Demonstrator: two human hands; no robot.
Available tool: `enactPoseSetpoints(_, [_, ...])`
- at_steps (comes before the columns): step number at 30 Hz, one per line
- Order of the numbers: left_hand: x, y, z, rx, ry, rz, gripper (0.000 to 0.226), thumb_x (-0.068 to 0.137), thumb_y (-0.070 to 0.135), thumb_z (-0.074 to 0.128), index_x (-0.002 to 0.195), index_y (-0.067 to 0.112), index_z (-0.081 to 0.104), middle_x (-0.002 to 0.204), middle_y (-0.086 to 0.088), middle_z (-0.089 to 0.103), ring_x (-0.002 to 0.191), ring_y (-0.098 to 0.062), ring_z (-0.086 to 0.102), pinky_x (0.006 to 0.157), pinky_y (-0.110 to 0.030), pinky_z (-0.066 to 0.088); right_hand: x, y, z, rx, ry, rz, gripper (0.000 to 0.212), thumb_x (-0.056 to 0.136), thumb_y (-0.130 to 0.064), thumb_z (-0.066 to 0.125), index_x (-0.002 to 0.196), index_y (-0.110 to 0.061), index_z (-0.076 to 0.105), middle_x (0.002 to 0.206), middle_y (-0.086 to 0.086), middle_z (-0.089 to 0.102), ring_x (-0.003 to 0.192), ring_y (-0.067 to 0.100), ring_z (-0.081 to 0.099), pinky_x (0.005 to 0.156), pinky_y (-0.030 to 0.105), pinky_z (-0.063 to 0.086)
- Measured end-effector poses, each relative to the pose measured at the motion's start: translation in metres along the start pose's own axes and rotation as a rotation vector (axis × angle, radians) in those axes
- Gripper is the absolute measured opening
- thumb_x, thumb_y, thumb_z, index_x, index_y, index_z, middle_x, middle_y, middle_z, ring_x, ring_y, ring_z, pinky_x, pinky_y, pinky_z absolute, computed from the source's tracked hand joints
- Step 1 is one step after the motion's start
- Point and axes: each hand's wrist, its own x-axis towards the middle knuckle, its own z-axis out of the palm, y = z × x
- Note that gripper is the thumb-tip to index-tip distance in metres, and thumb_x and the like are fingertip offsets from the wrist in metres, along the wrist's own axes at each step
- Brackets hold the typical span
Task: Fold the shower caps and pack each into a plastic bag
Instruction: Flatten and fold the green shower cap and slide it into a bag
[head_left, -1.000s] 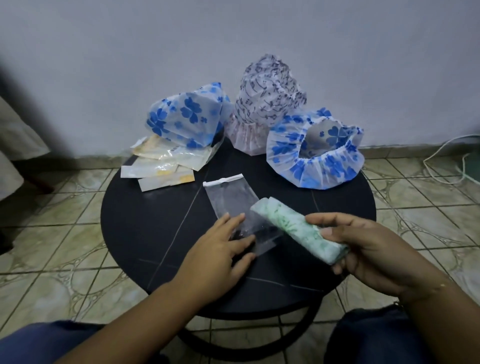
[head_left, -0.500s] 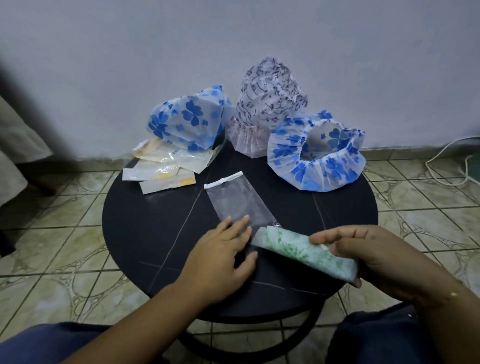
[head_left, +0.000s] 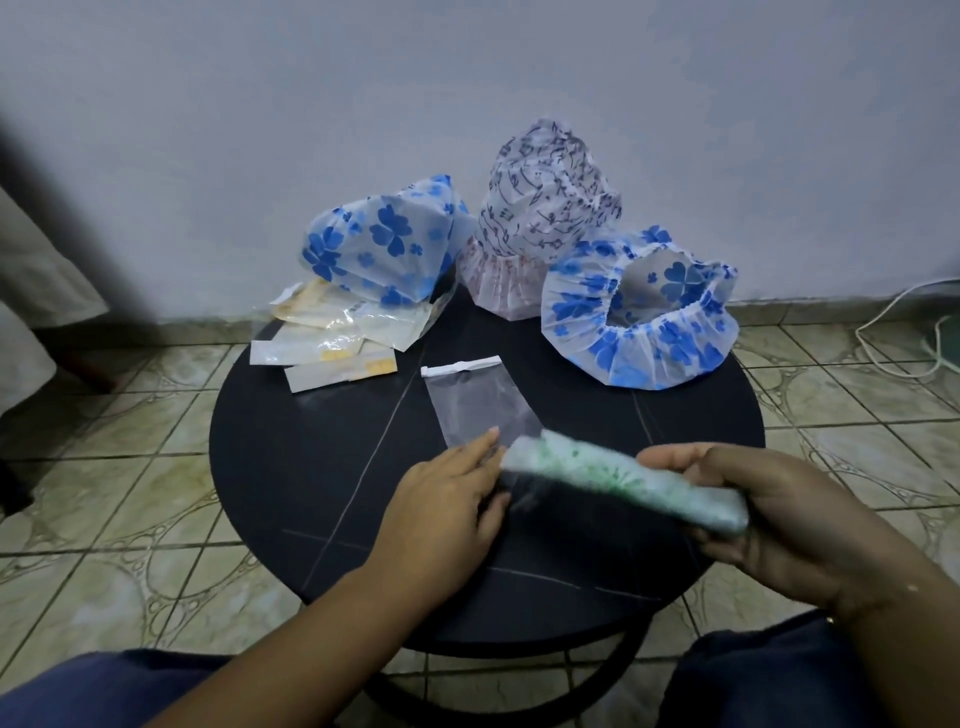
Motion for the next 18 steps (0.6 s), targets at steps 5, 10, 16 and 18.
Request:
enactPoseSetpoints(5, [0.002,0.002,-0.003,0.052,-0.014,-0.005,0.053,0.078,0.039,0.049,0.124,0.018,0.062,0.134,0.007,0.055,0.112,-0.013,0.06,0.08,-0.026,0.04,-0.008,0.004,0.01,-0.418,0.029,-0.11,0.042,0.088,0.003,0.045,0.08,-0.022,0.078,0.085,0.003,0.074,0.071,0.018,0.065,0.065,0.031,0.048])
enactPoseSetpoints(10, [0.006,0.002,0.0,0.084,0.031,0.04,0.055,0.075,0.041,0.042,0.12,0.018,0.065,0.129,0.007,0.06,0.106,-0.012,0.064,0.074,-0.028,0.048,-0.014,0.003,0.025,-0.561,0.077,-0.214,0.03,0.086,-0.004,0.057,0.083,-0.027,0.075,0.068,-0.016,0.071,0.053,-0.009,0.059,0.046,0.005,0.038])
enactPoseSetpoints(16, [0.008,0.003,0.002,0.092,0.097,0.097,0.059,0.07,0.037,0.045,0.122,0.015,0.062,0.132,0.004,0.057,0.107,-0.013,0.061,0.075,-0.025,0.048,0.003,0.022,0.052,-0.647,0.201,-0.258,0.025,0.088,-0.011,0.055,0.097,-0.03,0.07,0.089,-0.013,0.069,0.077,-0.001,0.063,0.06,0.006,0.045])
enactPoseSetpoints(18, [0.008,0.002,0.004,0.095,0.123,0.112,0.06,0.07,0.035,0.046,0.125,0.014,0.06,0.134,0.003,0.056,0.109,-0.013,0.059,0.075,-0.026,0.048,0.009,0.029,0.059,-0.686,0.233,-0.256,0.027,0.089,-0.014,0.053,0.106,-0.029,0.068,0.098,-0.01,0.069,0.084,0.002,0.062,0.07,0.013,0.048])
